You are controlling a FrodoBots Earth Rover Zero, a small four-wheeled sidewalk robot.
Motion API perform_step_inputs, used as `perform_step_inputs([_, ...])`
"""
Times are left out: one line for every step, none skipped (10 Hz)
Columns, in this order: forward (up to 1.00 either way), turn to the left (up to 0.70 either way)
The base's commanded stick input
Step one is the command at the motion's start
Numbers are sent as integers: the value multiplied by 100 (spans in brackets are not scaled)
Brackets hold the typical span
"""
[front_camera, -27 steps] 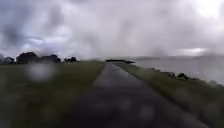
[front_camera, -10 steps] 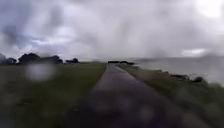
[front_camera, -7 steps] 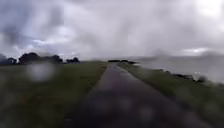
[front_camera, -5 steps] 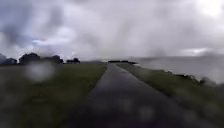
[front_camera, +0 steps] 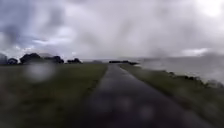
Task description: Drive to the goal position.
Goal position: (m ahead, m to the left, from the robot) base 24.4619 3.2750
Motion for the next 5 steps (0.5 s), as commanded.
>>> perform_step_inputs([70,0])
perform_step_inputs([70,0])
perform_step_inputs([70,0])
perform_step_inputs([70,0])
perform_step_inputs([70,0])
